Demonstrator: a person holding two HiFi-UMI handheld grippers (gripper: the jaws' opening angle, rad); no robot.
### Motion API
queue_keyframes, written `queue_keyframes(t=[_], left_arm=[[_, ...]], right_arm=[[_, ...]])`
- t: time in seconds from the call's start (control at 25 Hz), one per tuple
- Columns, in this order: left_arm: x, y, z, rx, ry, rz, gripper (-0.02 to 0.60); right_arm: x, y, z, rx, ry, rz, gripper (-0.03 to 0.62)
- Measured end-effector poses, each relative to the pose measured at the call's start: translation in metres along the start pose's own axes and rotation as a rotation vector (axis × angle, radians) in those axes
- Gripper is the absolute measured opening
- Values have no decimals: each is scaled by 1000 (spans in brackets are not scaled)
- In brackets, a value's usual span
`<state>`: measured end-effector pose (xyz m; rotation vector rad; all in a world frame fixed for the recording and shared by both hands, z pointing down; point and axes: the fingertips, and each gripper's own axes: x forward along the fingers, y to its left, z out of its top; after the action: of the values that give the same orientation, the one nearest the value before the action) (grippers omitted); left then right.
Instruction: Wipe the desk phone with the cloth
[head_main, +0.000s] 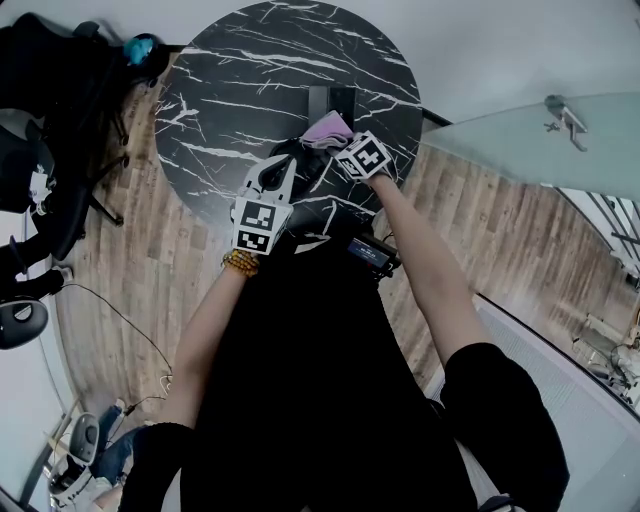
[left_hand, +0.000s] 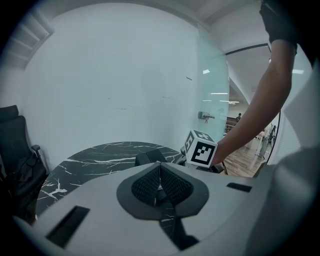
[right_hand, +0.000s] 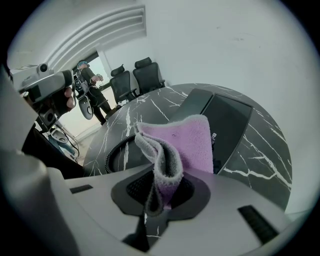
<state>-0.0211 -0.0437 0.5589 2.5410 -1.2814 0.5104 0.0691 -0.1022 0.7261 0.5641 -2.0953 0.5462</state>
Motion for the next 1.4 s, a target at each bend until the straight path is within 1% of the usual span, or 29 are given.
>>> queue_keyframes(t=[0.28,0.44,0.76,0.84,0.96,1.08,1.2,1.32,1.4], left_arm=[[0,1,-1,-1,3,-2,14],[-1,-1,-3,0,7,-4,14],[-4,0,-4,-2,9,2,14],[-3,-1,-4,1,10,-2,14],[-3,-3,-3,3,10,-5,14],[-4,-3,-3,2,9,-5,14],[-3,-3,-2,0,9,-5,14],[-3,-5,-1,-2,9,-7,14],[-3,-7,-1,1,10,-9,14]], right_arm=[[0,3,-1,3,2,10,63],[3,8,-9,9,31,61,63],[5,12,-14,41,37,68,63],[5,14,-16,55,51,86,63],[1,21,-17,54,67,143,64],[-10,27,-9,25,38,186,63],[-27,24,9,-30,-5,192,64],[-46,11,37,-74,-79,157,63],[-62,-6,62,-92,-152,99,63]])
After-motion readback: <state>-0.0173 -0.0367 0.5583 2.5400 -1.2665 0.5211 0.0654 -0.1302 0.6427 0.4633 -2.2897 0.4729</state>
